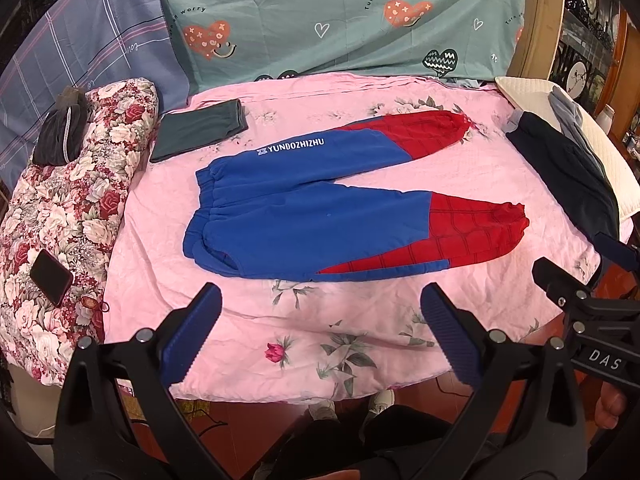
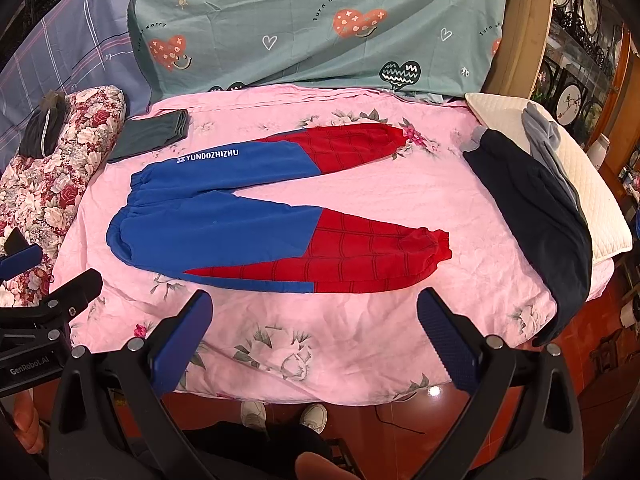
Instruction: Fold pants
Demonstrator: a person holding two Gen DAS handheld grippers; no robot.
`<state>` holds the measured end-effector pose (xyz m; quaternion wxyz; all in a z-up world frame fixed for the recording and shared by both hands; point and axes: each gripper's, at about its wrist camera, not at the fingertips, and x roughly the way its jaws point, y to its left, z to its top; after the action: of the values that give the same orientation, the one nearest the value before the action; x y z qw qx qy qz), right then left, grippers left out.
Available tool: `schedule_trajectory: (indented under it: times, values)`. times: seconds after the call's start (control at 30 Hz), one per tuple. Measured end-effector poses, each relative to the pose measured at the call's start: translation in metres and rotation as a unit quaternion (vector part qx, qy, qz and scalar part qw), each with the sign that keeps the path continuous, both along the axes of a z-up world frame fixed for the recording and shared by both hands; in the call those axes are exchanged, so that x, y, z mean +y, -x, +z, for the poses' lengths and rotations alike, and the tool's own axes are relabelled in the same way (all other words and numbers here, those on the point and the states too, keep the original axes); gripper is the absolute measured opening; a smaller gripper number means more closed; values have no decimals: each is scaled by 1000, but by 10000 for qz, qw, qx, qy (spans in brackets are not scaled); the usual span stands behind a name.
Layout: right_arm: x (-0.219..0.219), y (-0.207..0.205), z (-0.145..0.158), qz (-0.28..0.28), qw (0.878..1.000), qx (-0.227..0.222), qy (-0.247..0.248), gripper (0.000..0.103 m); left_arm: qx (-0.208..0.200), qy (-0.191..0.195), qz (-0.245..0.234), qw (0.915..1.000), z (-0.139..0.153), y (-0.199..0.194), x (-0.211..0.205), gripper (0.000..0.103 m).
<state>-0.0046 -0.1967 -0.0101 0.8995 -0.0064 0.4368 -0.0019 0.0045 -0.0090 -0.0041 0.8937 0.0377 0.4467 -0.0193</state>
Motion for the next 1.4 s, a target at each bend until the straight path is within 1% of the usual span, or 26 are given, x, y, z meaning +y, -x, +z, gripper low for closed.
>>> schedule_trajectory:
  times: [0.83, 1.4]
  values:
    - [0, -7, -4, -19, 10000, 71, 23, 102, 54, -27, -50, 10000, -4, -7, 1, 101]
    - [5, -17, -6, -40, 9998, 176, 67, 102, 152, -33, -104, 9998, -8, -21, 4, 101]
